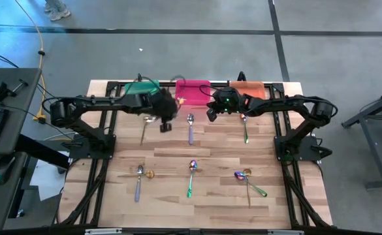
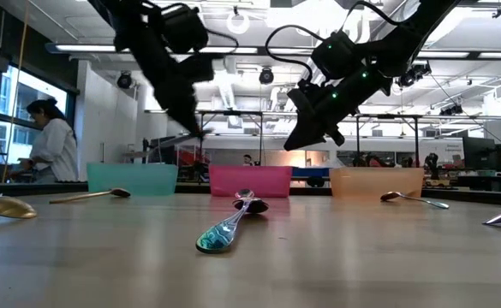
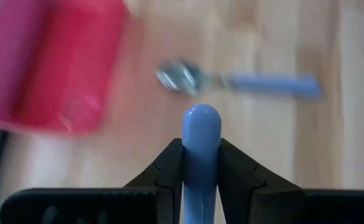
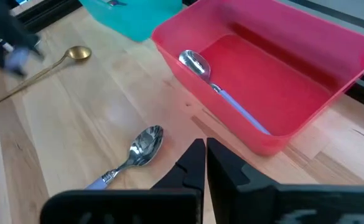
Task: Sort silverware by color (type)
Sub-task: Put the purple spoon into the red bin
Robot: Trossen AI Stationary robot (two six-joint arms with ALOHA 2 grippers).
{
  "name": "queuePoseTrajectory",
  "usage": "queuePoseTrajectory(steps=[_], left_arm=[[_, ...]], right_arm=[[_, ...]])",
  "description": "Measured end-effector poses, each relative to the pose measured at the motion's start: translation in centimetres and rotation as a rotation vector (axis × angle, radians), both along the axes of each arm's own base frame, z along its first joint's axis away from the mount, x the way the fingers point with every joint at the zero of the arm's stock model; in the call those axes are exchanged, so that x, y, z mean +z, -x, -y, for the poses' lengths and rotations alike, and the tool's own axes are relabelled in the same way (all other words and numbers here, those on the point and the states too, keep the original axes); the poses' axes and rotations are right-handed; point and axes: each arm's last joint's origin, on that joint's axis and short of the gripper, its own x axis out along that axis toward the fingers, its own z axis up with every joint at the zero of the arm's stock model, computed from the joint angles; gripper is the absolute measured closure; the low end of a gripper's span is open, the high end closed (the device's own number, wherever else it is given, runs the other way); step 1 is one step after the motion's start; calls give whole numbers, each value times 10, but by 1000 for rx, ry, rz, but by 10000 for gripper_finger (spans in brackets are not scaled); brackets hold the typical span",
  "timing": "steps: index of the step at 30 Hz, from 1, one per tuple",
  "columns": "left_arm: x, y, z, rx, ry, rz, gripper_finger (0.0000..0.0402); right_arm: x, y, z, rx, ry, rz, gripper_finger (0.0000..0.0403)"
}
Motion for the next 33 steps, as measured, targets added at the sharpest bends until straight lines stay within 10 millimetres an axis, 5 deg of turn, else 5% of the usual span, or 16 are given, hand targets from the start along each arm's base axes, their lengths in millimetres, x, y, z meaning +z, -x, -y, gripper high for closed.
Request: queuePoseTrajectory(steps=[8, 17, 24, 33], left_arm=[[24, -35, -36, -20, -100, 220, 346], [16, -73, -83, -27, -208, 247, 346], [-6, -82, -106, 13, -246, 300, 346], [-7, -77, -119, 4, -205, 344, 346]], right_arm=[[0, 0, 0, -7, 6, -2, 403], [0, 0, 0, 6, 22, -11, 403], [0, 0, 0, 8, 24, -15, 403], [0, 0, 0, 11, 31, -15, 403]])
